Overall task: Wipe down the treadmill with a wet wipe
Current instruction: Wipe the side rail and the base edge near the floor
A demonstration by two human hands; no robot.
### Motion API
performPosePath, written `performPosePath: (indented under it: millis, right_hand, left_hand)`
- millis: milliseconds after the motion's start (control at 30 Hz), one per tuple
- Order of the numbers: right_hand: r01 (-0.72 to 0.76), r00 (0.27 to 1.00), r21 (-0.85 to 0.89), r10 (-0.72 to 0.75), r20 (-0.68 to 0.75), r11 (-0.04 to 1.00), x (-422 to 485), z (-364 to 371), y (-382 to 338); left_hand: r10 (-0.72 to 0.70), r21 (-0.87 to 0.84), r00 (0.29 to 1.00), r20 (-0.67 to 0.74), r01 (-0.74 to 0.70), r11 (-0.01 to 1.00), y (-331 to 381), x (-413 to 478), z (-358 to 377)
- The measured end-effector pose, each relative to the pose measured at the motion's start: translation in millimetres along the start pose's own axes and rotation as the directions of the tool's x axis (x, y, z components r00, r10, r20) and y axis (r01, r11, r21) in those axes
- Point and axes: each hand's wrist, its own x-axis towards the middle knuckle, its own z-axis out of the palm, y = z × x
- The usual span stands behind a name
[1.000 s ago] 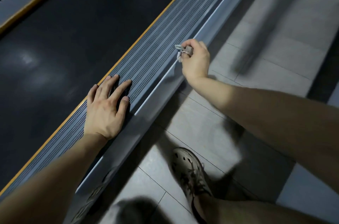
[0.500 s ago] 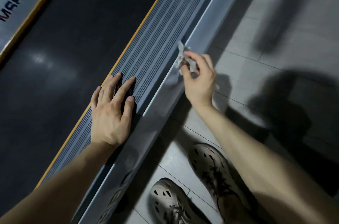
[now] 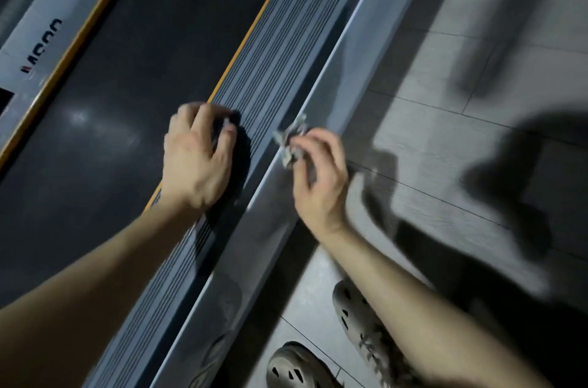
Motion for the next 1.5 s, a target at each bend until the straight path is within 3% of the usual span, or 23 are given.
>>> performPosePath:
  millis: [100, 167, 233, 300, 367, 467, 533, 633, 667, 733, 800, 833, 867, 933, 1000, 1033, 1167, 1300, 1367, 1433, 1500]
  right_hand:
    - [-0.225, 0.952, 0.0, 0.22, -0.211, 0.974, 59, -6, 30]
    - [-0.282, 0.934, 0.007, 0.276, -0.225, 0.959, 57, -5, 28]
    - [-0.226, 0.967, 0.035, 0.228, -0.11, 0.974, 13, -2, 7]
    - [-0.125, 0.985, 0.08, 0.114, 0.131, 0.989, -44, -7, -17]
    - [-0.044, 0.982, 0.092, 0.026, 0.189, 0.995, -57, -12, -19]
    - [-0.176, 0.982, 0.002, 0.176, -0.07, 0.984, 21, -2, 9]
    - [-0.298, 0.929, -0.013, 0.287, -0.233, 0.954, 89, -3, 32]
    - [-0.314, 0.907, 0.013, 0.304, -0.292, 0.949, 109, -6, 33]
    - [-0.285, 0.924, 0.003, 0.276, -0.264, 0.958, 89, -6, 22]
    - [-0.139, 0.988, 0.005, 0.139, -0.069, 0.99, 26, -3, -9]
    - [0.033, 0.99, 0.023, -0.036, 0.135, 0.999, -19, -7, -25]
    - [0.074, 0.985, 0.011, -0.075, 0.156, 0.997, -17, -10, -20]
    - [0.061, 0.993, -0.011, -0.059, 0.105, 0.998, -1, -9, -8]
    - [-0.146, 0.984, -0.042, 0.14, -0.113, 0.988, 47, -6, 22]
    - [-0.407, 0.892, -0.009, 0.395, -0.22, 0.913, 92, -7, 50]
    - [-0.448, 0.873, -0.004, 0.436, -0.218, 0.894, 98, -6, 61]
    - [-0.311, 0.946, -0.078, 0.3, -0.126, 0.947, 16, -6, 58]
    - [-0.365, 0.924, -0.065, 0.37, 0.097, 0.929, -105, 5, 29]
    - [-0.378, 0.923, -0.066, 0.381, 0.049, 0.924, -76, 6, 42]
    - [-0.397, 0.917, -0.119, 0.387, -0.1, 0.91, -11, 0, 69]
    - [-0.468, 0.876, -0.118, 0.442, -0.194, 0.876, 53, -6, 98]
  left_hand:
    - [0.087, 0.03, 0.996, 0.037, -0.088, 0.996, 18, 41, 20]
    - [0.124, 0.064, 0.991, 0.051, -0.127, 0.99, 29, 51, 32]
    - [0.112, 0.062, 0.994, 0.01, -0.112, 0.992, 34, 50, 40]
    - [0.1, 0.044, 0.995, -0.023, -0.099, 0.994, 33, 47, 43]
    - [0.105, 0.044, 0.994, -0.031, -0.104, 0.994, 32, 47, 43]
    - [0.095, 0.041, 0.995, -0.034, -0.093, 0.995, 31, 49, 42]
    - [0.082, 0.027, 0.996, -0.031, -0.081, 0.996, 33, 47, 43]
    - [0.083, 0.027, 0.996, -0.034, -0.082, 0.996, 36, 48, 42]
    - [0.084, 0.031, 0.996, -0.034, -0.083, 0.996, 36, 48, 42]
    - [0.087, 0.045, 0.995, -0.038, -0.085, 0.995, 35, 48, 42]
    - [0.094, 0.05, 0.995, -0.039, -0.092, 0.995, 34, 47, 43]
    - [0.095, 0.05, 0.995, -0.042, -0.093, 0.994, 34, 47, 43]
    - [0.095, 0.051, 0.995, -0.043, -0.093, 0.994, 34, 47, 43]
    - [0.087, 0.042, 0.995, -0.037, -0.086, 0.995, 35, 47, 43]
    - [0.078, 0.029, 0.996, -0.038, -0.077, 0.997, 37, 47, 42]
    - [0.076, 0.027, 0.996, -0.039, -0.075, 0.997, 37, 47, 42]
    - [0.077, 0.03, 0.997, -0.033, -0.076, 0.997, 36, 48, 42]
    - [0.081, 0.029, 0.996, -0.044, -0.08, 0.996, 34, 49, 42]
    - [0.081, 0.024, 0.996, -0.046, -0.08, 0.997, 33, 49, 42]
    - [0.08, 0.021, 0.996, -0.041, -0.079, 0.997, 34, 50, 43]
    - [0.074, 0.02, 0.996, -0.046, -0.073, 0.997, 34, 50, 43]
